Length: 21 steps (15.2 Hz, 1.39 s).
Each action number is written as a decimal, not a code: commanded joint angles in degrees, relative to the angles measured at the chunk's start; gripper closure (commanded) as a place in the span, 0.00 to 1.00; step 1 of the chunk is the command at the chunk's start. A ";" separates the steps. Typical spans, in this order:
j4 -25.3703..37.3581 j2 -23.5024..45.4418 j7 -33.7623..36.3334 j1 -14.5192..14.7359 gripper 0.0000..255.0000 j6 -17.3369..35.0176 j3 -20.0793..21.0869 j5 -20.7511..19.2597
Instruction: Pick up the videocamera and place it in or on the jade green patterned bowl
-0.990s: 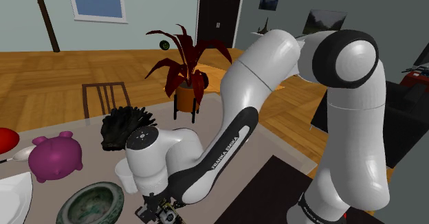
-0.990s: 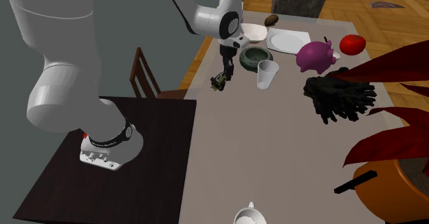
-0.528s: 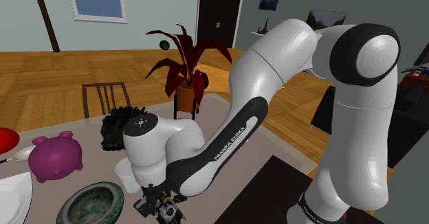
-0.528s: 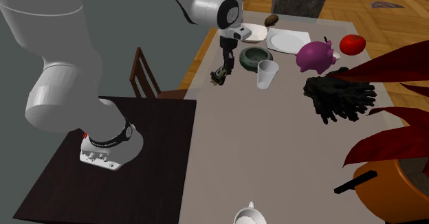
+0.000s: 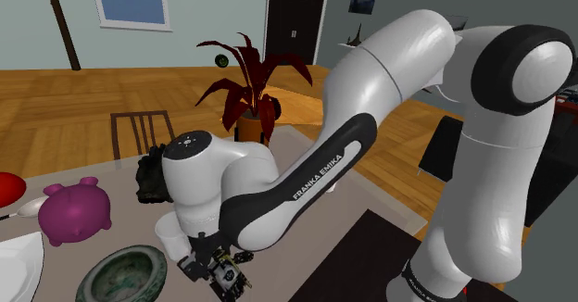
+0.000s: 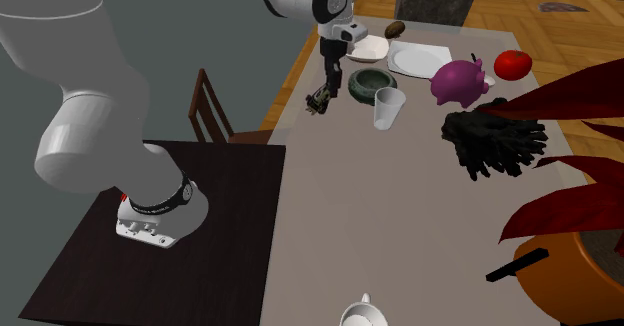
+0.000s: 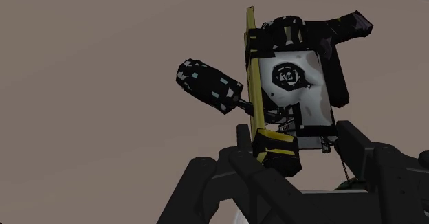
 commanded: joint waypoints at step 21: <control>63.76 37.34 -1.90 16.10 1.00 -28.17 -6.15 -9.44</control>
